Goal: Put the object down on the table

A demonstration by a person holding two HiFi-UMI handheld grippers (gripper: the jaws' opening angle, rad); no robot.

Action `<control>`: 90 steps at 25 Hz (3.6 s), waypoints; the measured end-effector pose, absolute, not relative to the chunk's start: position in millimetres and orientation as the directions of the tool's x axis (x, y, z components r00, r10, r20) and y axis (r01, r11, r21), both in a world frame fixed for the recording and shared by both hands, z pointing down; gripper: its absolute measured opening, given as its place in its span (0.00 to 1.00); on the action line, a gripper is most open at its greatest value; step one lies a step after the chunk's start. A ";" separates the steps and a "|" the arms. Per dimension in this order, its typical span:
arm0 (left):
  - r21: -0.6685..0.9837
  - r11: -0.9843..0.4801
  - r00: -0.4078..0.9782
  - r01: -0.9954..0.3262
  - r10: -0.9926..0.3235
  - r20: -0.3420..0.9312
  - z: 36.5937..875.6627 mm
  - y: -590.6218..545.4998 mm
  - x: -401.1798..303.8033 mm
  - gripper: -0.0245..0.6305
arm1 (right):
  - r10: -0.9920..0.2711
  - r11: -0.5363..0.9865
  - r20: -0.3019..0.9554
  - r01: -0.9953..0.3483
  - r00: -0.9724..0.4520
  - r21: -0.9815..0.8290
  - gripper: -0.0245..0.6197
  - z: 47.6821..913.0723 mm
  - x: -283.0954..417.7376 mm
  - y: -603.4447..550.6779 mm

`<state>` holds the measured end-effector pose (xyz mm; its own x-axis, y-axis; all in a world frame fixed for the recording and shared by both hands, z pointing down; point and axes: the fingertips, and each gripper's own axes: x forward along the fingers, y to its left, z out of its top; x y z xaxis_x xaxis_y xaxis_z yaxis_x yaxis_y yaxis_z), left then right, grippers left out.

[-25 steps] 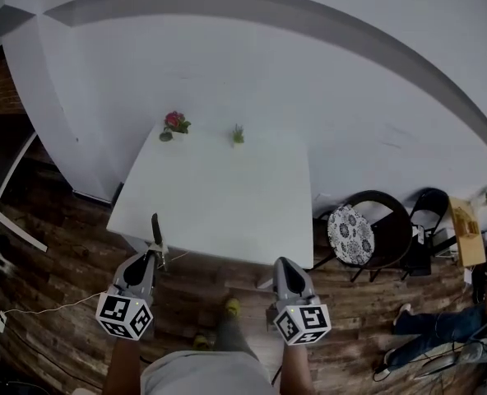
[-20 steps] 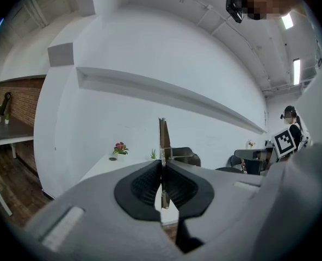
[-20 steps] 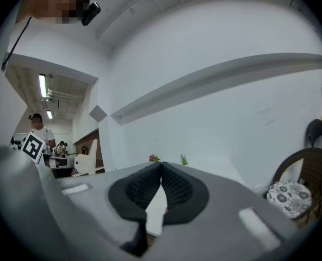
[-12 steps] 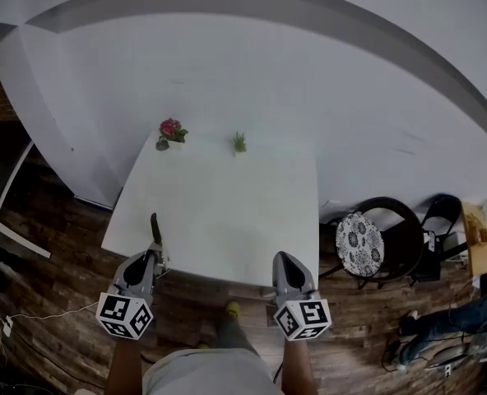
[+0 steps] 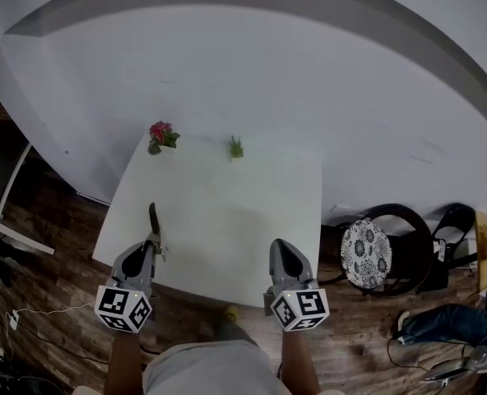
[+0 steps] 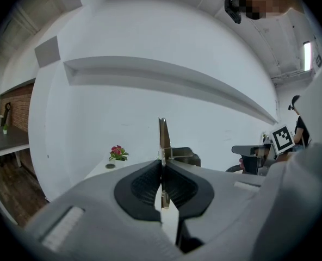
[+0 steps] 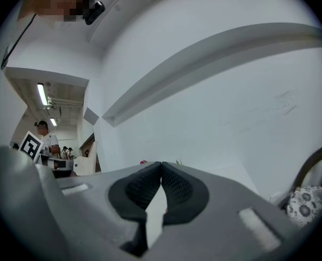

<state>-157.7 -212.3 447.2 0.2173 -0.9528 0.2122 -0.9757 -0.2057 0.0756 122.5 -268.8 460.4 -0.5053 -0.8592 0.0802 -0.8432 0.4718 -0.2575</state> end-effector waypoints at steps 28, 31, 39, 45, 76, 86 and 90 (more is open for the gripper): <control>0.104 -0.357 0.370 -0.928 -0.915 0.162 436.7 -298.1 -167.3 0.05 | -0.905 0.389 0.078 -0.887 -0.419 -0.249 0.04 445.3 92.3 -319.2; 0.119 -0.364 0.380 -0.924 -0.910 0.166 442.7 -301.3 -178.3 0.05 | -0.908 0.383 0.082 -0.892 -0.412 -0.242 0.04 445.3 80.7 -317.9; 0.086 -0.417 0.425 -0.905 -0.884 0.192 460.7 -307.9 -193.7 0.05 | -0.923 0.351 0.080 -0.910 -0.376 -0.221 0.04 447.0 63.5 -309.0; -0.033 -0.470 0.447 -0.882 -0.856 0.260 478.5 -312.7 -191.8 0.05 | -0.932 0.326 0.082 -0.917 -0.352 -0.231 0.04 449.3 60.9 -300.8; -0.568 -0.685 0.277 -0.456 -0.716 0.641 615.2 -358.5 -177.9 0.05 | -0.917 0.333 0.137 -0.907 -0.375 -0.258 0.04 473.8 54.8 -306.8; -0.615 -0.726 0.208 -0.307 -0.682 0.701 652.7 -373.2 -173.5 0.05 | -0.914 0.327 0.156 -0.907 -0.375 -0.265 0.04 482.0 59.8 -319.1; -0.599 -0.744 0.196 -0.296 -0.661 0.724 666.4 -380.1 -173.8 0.05 | -0.913 0.324 0.161 -0.907 -0.374 -0.270 0.04 485.5 60.0 -324.6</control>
